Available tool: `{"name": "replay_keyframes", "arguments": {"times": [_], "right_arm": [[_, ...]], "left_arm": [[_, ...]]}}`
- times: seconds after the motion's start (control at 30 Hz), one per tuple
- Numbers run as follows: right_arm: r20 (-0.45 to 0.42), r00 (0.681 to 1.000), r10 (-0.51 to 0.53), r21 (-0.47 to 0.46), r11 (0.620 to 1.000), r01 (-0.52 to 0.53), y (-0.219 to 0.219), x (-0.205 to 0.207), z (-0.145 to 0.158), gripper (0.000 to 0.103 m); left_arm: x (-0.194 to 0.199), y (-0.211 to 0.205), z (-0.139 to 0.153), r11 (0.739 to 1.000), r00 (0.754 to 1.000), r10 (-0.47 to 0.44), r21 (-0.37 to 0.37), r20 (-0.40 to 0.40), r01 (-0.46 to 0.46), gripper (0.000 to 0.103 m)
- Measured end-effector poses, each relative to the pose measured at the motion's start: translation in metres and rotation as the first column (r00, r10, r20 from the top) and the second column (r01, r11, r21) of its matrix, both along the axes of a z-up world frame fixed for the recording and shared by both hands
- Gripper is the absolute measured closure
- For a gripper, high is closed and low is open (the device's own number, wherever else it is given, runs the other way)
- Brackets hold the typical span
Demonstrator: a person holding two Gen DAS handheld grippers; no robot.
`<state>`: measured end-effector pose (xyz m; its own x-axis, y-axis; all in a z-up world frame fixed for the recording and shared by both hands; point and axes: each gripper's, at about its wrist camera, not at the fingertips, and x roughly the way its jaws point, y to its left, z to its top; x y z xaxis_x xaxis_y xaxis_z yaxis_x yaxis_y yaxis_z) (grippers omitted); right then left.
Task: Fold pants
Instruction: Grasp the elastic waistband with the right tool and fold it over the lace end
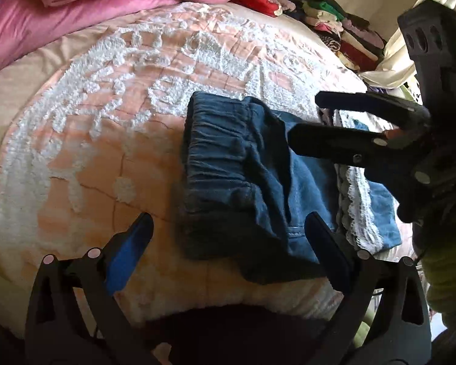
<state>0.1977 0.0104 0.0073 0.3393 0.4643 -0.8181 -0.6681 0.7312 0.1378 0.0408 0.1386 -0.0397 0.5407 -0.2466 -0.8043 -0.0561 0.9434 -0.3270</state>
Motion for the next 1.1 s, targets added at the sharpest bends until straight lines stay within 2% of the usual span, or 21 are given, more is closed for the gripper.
{"name": "replay_keyframes", "arguments": {"times": [0.1,0.17,0.2,0.3,0.47,0.7,0.77,0.8,0.83,0.87,0.93,1.0,1.1], "right_arm": [[-0.009,1.000,0.027,-0.007,1.000,-0.027,0.008,0.006,-0.003,0.005],[-0.021,0.999,0.040,-0.011,0.999,-0.040,0.014,0.010,-0.006,0.005],[-0.036,0.998,0.054,-0.006,0.998,-0.055,0.017,0.013,-0.008,0.005],[-0.066,0.994,0.092,-0.001,0.996,-0.093,0.028,0.018,-0.013,0.005],[-0.114,0.984,0.133,-0.006,0.991,-0.135,0.044,0.028,-0.025,0.005],[-0.202,0.958,0.206,0.057,0.979,-0.198,0.060,0.037,-0.045,0.005],[-0.230,0.945,0.231,0.087,0.972,-0.217,0.062,0.038,-0.052,0.017],[-0.234,0.941,0.243,0.099,0.969,-0.225,0.062,0.037,-0.053,0.028],[-0.233,0.939,0.251,0.121,0.966,-0.229,0.061,0.037,-0.052,0.044],[-0.233,0.939,0.255,0.145,0.963,-0.226,0.058,0.037,-0.050,0.054],[-0.226,0.941,0.253,0.189,0.959,-0.213,0.049,0.035,-0.041,0.067],[-0.213,0.946,0.245,0.222,0.955,-0.197,0.038,0.032,-0.033,0.069],[-0.197,0.954,0.226,0.298,0.941,-0.161,0.014,0.027,-0.018,0.070]], "left_arm": [[0.003,0.005,-0.005,0.998,1.000,0.004,-0.055,-0.004,-0.004,0.030],[0.005,0.008,-0.011,0.997,1.000,0.012,-0.078,-0.014,-0.013,0.048],[0.005,0.009,-0.013,0.995,1.000,0.008,-0.096,-0.017,-0.010,0.050],[0.007,0.011,-0.016,0.993,1.000,0.011,-0.120,-0.024,-0.014,0.050],[0.006,0.010,-0.017,0.994,1.000,0.007,-0.110,-0.028,-0.010,0.050],[0.009,0.008,-0.019,0.994,0.999,0.002,-0.108,-0.037,-0.006,0.049],[0.009,0.008,-0.019,0.994,0.999,0.004,-0.111,-0.041,-0.008,0.049],[0.009,0.008,-0.019,0.993,0.999,0.006,-0.114,-0.043,-0.010,0.049],[0.010,0.009,-0.020,0.993,0.999,0.007,-0.118,-0.044,-0.012,0.049],[0.009,0.009,-0.019,0.992,0.999,0.009,-0.122,-0.044,-0.014,0.048],[0.007,0.010,-0.018,0.992,0.999,0.011,-0.127,-0.044,-0.016,0.043],[0.005,0.008,-0.015,0.990,0.999,0.005,-0.140,-0.042,-0.011,0.027],[0.002,0.001,-0.008,0.989,1.000,-0.011,-0.149,-0.028,0.006,0.025]]}}
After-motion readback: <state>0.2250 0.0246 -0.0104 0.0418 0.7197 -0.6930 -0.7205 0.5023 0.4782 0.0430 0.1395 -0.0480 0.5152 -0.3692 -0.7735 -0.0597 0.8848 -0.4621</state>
